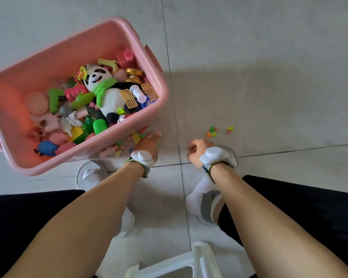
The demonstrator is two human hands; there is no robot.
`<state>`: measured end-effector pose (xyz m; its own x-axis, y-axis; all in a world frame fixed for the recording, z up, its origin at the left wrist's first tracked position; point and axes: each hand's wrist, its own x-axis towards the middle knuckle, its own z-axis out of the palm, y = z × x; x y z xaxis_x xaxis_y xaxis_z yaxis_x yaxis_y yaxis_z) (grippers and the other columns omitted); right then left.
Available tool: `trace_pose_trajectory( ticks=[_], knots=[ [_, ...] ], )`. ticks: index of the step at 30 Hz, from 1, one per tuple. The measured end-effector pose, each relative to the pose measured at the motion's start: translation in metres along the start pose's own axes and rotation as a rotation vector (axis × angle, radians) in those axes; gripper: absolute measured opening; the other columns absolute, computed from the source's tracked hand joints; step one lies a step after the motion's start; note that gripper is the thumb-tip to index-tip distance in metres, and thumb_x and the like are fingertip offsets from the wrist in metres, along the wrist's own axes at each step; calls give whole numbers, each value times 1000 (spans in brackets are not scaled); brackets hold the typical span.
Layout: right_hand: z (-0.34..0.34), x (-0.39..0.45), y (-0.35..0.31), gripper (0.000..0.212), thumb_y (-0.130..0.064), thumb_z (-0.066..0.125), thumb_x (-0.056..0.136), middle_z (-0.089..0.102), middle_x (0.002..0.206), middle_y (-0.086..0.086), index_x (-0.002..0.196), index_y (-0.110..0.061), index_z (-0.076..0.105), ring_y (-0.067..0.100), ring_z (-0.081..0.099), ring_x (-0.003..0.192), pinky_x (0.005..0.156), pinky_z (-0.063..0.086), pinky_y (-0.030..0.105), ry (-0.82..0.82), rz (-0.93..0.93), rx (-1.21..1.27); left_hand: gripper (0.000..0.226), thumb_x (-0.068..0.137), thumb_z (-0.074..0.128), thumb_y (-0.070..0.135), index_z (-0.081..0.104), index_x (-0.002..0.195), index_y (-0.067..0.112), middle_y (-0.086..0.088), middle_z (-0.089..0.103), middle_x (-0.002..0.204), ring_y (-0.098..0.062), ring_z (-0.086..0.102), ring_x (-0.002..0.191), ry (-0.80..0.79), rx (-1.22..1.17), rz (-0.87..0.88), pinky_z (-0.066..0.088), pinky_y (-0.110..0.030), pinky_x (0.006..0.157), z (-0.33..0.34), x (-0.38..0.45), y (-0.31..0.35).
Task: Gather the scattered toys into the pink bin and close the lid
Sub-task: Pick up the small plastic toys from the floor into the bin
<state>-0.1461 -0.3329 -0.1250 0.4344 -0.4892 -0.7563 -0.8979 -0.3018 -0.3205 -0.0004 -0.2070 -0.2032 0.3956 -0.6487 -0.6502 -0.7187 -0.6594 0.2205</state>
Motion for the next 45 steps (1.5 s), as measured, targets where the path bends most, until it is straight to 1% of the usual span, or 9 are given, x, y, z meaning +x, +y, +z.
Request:
trace_pose_trajectory(
  ticks=[3,7,12,18,23,27,31,37,45],
  knots=[
    [0,12,1,35,-15,53,85,64,118,-1,115,-30,62,25,61,106,92,51,32,7,26,3,66,93,48,6,23,152,24,-1,8,162,-22,4,149,10,62,27,30,-51,113,3,17,1],
    [1,21,-3,33,-15,53,86,65,116,-1,115,-28,62,23,61,106,88,50,27,-16,32,18,58,94,43,0,33,147,19,-9,16,160,-25,14,148,60,52,37,26,-40,117,7,31,10],
    [4,25,-5,34,-14,53,84,66,117,-4,113,-31,62,21,62,105,89,51,27,-32,61,67,47,86,42,-9,55,127,10,-12,38,140,-32,48,121,144,11,11,45,-36,95,10,31,20],
    [5,27,4,35,-14,51,87,64,120,-1,118,-28,60,24,61,109,89,49,27,-39,84,47,34,85,43,-7,59,110,9,-11,44,132,-29,50,113,81,-67,-12,42,-33,83,16,31,23],
    [4,29,10,36,-6,52,89,62,123,6,122,-18,60,28,58,113,82,45,25,-10,123,62,26,89,48,0,59,109,13,-8,42,135,-27,54,110,58,-105,-45,37,-27,76,19,29,24],
    [-1,29,17,37,-3,54,86,61,123,9,121,-15,60,29,58,113,83,46,27,21,160,70,10,89,51,5,53,91,15,-13,51,124,-32,54,103,98,-171,-88,36,-28,73,26,27,23],
    [-3,30,20,37,-5,54,87,61,123,8,122,-16,60,28,57,114,82,45,26,21,172,74,14,90,54,12,58,103,10,-12,57,114,-31,54,100,153,-201,-100,36,-29,71,31,24,21],
    [1,28,17,38,-7,53,87,61,123,7,123,-18,59,29,58,113,83,46,28,30,156,59,39,95,49,14,52,133,21,-10,49,133,-34,55,111,131,-164,13,47,-35,91,34,22,33],
    [3,32,23,36,-4,53,87,62,122,8,121,-14,60,29,58,112,83,46,27,35,146,65,22,94,49,12,62,112,10,-11,48,129,-33,57,103,88,-110,-85,46,-35,84,31,30,38]
  ],
)
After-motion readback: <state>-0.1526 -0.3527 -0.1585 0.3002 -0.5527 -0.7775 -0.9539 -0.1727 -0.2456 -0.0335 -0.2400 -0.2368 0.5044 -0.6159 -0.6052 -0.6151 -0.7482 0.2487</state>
